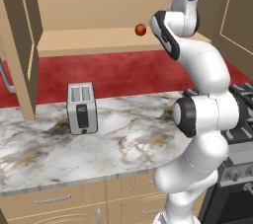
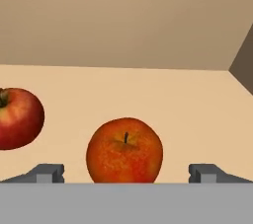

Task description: Pick the apples from the cabinet and place them in one bowl. Pick the pear from the sink and place it in the other bowl.

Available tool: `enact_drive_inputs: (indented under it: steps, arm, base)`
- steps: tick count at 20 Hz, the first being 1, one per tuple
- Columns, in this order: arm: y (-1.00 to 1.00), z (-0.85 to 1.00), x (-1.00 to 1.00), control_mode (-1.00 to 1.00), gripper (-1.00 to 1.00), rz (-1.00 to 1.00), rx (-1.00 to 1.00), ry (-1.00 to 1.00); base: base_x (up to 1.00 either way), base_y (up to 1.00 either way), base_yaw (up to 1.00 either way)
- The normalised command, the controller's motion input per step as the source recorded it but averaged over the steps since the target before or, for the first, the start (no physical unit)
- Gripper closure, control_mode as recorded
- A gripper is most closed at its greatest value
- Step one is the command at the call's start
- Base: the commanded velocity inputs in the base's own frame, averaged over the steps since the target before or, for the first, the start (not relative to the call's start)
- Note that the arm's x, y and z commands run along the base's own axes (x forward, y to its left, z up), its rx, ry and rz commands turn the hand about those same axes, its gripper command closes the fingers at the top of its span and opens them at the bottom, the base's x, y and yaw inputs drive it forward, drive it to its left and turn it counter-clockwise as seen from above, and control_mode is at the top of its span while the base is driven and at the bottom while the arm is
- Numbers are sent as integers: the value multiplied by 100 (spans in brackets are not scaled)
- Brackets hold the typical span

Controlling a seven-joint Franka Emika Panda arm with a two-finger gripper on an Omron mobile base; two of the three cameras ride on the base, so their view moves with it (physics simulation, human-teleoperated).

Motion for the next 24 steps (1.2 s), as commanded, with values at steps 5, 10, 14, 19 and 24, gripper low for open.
enact_drive_inputs:
  steps: [5,10,14,19,24]
  arm:
    - [0,-15,18,-100,-100,0,0,2]
    - [0,-26,9,-100,-100,0,0,-1]
    - [0,-12,8,-100,-100,0,0,0]
    - [0,0,0,-100,-100,0,0,0]
    - [0,0,0,-100,100,0,0,0]
  base:
    - [0,0,0]
    - [0,0,0]
    - [0,0,0]
    - [0,0,0]
    - [0,0,0]
